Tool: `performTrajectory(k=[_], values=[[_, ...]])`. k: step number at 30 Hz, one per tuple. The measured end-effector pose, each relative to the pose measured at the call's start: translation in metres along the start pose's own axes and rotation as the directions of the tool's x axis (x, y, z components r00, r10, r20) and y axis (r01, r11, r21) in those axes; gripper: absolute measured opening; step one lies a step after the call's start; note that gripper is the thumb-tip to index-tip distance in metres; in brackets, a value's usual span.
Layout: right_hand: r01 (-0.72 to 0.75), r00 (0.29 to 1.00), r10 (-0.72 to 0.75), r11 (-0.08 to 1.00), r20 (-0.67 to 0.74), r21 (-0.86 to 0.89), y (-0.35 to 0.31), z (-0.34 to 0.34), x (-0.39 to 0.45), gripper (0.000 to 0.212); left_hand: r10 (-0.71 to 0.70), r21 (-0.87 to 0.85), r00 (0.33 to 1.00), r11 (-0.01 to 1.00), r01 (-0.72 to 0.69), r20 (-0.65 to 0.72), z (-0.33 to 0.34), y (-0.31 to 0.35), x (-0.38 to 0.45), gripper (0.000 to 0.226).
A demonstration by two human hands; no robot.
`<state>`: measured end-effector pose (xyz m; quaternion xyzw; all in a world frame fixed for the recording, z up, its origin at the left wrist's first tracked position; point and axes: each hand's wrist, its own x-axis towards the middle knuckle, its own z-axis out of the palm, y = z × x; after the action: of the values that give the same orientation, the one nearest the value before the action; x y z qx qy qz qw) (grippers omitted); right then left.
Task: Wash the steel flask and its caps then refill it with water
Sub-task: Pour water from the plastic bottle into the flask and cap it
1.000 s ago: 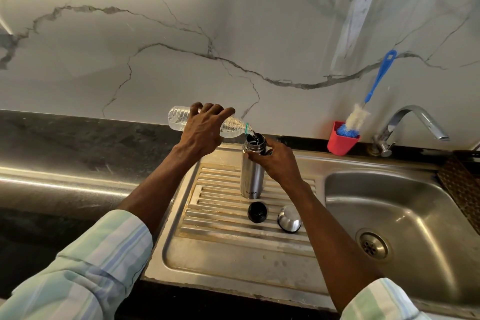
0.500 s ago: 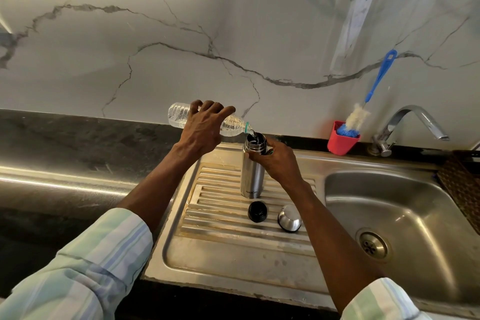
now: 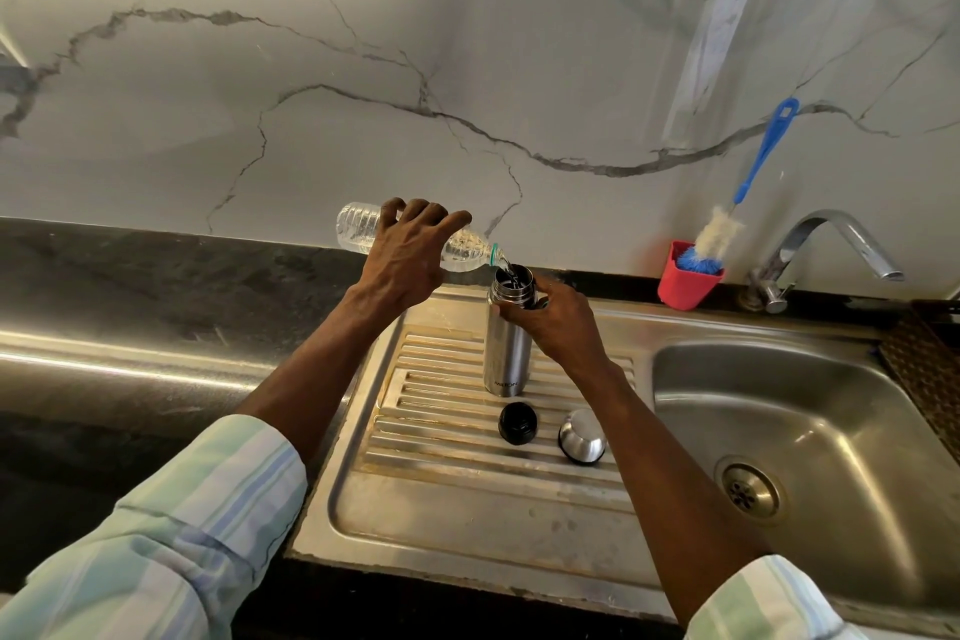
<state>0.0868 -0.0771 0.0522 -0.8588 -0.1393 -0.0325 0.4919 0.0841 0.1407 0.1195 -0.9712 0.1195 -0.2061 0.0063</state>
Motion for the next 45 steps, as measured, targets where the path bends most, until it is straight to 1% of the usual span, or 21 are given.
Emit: performTrajectory(k=[9,15,22,45], values=[[-0.004,1.0,0.004,1.0,0.008,0.012,0.0013,0.0007,0.0009,0.056,0.002,0.003,1.0,1.0,-0.002,-0.011,0.0013,-0.0004,0.0028,0.071],[-0.005,1.0,0.005,1.0,0.001,0.016,0.0025,0.0009,0.0017,0.059,0.005,0.036,1.0,0.999,-0.005,-0.009,0.0021,-0.001,0.0033,0.072],[0.0,1.0,0.0,1.0,0.0,0.019,0.0019,0.0004,0.0009,0.057,0.014,0.051,1.0,0.999,-0.012,-0.026,0.0032,-0.0018,0.0041,0.072],[-0.007,1.0,0.007,1.0,0.001,0.014,0.0032,0.0018,0.0015,0.057,0.023,0.072,1.0,0.997,-0.023,0.011,-0.0038,0.003,0.0043,0.075]])
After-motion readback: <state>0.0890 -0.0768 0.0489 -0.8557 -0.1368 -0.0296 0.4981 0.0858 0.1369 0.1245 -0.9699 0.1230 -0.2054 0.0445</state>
